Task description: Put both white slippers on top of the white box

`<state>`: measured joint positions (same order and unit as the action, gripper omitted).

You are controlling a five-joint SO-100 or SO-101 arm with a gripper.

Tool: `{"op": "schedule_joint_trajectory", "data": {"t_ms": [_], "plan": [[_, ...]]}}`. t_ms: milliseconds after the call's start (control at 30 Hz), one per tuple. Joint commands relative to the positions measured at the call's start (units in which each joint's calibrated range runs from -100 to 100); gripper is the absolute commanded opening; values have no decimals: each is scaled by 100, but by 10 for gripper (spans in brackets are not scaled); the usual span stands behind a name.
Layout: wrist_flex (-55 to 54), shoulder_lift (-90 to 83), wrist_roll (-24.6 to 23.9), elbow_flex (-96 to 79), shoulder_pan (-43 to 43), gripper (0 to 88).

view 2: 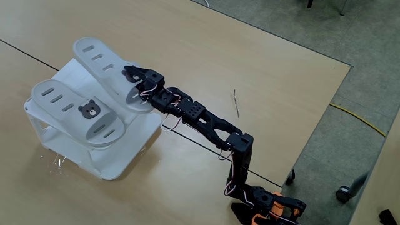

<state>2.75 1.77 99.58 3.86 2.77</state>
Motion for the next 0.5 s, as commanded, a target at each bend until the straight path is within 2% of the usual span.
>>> {"op": "schedule_joint_trajectory", "data": {"t_ms": [0,233,467], "plan": [[-93,62,42,836,118,8],[-93,1240,42,2370,85,8],[-93,1922,42,2965,68,8]]}}
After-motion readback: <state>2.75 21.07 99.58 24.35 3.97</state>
